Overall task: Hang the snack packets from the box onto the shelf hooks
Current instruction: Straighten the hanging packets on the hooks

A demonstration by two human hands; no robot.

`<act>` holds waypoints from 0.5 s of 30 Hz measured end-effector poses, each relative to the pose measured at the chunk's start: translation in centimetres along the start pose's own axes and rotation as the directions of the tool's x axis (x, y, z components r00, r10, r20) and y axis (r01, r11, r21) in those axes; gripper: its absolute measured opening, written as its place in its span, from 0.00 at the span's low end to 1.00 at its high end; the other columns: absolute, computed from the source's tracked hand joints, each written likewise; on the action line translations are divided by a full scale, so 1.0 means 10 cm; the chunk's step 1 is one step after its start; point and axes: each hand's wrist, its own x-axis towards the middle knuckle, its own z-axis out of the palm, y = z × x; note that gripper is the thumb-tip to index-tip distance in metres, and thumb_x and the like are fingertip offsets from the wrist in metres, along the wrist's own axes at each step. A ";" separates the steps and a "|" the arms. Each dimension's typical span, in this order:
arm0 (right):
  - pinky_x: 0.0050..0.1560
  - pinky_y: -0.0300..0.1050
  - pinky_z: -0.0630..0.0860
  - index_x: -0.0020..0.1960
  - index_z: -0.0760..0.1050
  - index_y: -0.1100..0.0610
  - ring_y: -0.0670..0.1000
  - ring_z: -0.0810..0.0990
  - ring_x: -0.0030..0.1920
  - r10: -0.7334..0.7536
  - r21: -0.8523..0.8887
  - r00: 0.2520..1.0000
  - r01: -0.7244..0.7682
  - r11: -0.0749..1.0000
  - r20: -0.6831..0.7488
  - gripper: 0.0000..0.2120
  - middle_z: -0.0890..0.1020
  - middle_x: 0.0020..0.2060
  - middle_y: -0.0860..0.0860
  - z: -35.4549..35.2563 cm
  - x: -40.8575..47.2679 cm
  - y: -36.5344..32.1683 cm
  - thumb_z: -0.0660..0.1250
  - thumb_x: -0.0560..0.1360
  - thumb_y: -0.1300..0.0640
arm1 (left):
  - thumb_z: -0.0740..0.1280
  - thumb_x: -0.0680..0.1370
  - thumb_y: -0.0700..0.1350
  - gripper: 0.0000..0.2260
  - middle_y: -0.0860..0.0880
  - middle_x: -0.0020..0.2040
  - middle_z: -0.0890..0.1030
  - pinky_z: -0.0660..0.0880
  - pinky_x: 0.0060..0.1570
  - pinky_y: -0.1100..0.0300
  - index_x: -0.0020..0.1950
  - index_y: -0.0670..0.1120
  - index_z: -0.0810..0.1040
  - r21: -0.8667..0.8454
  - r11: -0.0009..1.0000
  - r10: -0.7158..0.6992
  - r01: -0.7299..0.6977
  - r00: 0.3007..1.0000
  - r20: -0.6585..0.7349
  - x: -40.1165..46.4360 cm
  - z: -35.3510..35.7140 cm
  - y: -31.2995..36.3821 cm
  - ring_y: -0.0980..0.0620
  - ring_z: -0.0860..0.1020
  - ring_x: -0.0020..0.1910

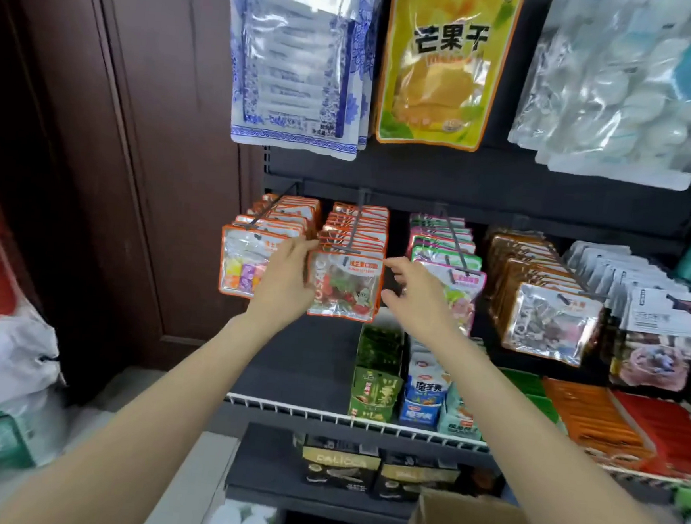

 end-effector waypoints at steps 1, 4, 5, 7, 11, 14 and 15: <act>0.60 0.40 0.66 0.71 0.64 0.55 0.52 0.69 0.66 -0.003 -0.042 1.000 0.003 0.999 0.017 0.25 0.69 0.66 0.53 0.09 0.04 0.00 0.65 0.76 0.61 | 0.68 0.71 0.35 0.27 0.39 0.69 0.69 0.62 0.68 0.55 0.71 0.40 0.68 0.113 0.989 0.089 -0.091 0.996 0.019 0.02 -0.01 -0.09 0.41 0.66 0.69; 0.71 0.42 0.57 0.76 0.54 0.55 0.51 0.56 0.74 -0.008 -0.138 1.000 0.010 0.990 0.013 0.36 0.56 0.75 0.50 0.32 0.17 -0.02 0.69 0.74 0.57 | 0.71 0.72 0.46 0.36 0.40 0.75 0.62 0.57 0.72 0.51 0.75 0.39 0.59 0.490 0.788 0.293 -0.372 0.927 0.233 0.16 -0.06 -0.26 0.42 0.59 0.74; 0.72 0.43 0.54 0.76 0.51 0.55 0.51 0.52 0.75 0.004 -0.168 1.000 -0.003 0.986 0.003 0.40 0.53 0.76 0.50 0.37 0.22 -0.02 0.71 0.73 0.57 | 0.69 0.74 0.49 0.38 0.42 0.77 0.57 0.53 0.73 0.52 0.77 0.40 0.53 0.542 0.727 0.282 -0.422 0.903 0.324 0.23 -0.06 -0.28 0.44 0.54 0.76; 0.74 0.45 0.51 0.77 0.47 0.55 0.51 0.47 0.76 0.011 -0.284 1.000 -0.012 0.959 -0.004 0.44 0.49 0.77 0.50 0.47 0.33 -0.03 0.72 0.71 0.55 | 0.66 0.76 0.53 0.39 0.44 0.78 0.51 0.50 0.74 0.54 0.77 0.41 0.46 0.605 0.661 0.225 -0.445 0.886 0.406 0.36 -0.05 -0.31 0.46 0.49 0.77; 0.76 0.49 0.50 0.77 0.45 0.56 0.52 0.44 0.77 0.042 -0.471 0.998 -0.057 0.880 -0.042 0.49 0.46 0.77 0.51 0.59 0.49 -0.01 0.74 0.69 0.53 | 0.67 0.76 0.52 0.40 0.43 0.78 0.51 0.48 0.74 0.54 0.77 0.41 0.46 0.624 0.641 0.249 -0.448 0.890 0.382 0.56 0.04 -0.34 0.47 0.50 0.77; 0.75 0.49 0.45 0.77 0.42 0.58 0.51 0.42 0.77 0.061 -0.514 0.998 -0.047 0.857 0.011 0.52 0.44 0.77 0.51 0.60 0.61 -0.01 0.75 0.68 0.52 | 0.69 0.74 0.55 0.44 0.43 0.78 0.50 0.46 0.74 0.53 0.77 0.40 0.45 0.631 0.649 0.201 -0.425 0.896 0.396 0.66 0.09 -0.35 0.46 0.50 0.77; 0.75 0.47 0.43 0.77 0.41 0.58 0.50 0.41 0.77 0.063 -0.526 0.998 -0.037 0.849 0.031 0.52 0.43 0.77 0.51 0.59 0.65 -0.01 0.75 0.68 0.51 | 0.69 0.74 0.56 0.44 0.43 0.78 0.50 0.46 0.74 0.53 0.77 0.40 0.45 0.633 0.645 0.189 -0.428 0.892 0.411 0.70 0.09 -0.36 0.46 0.50 0.77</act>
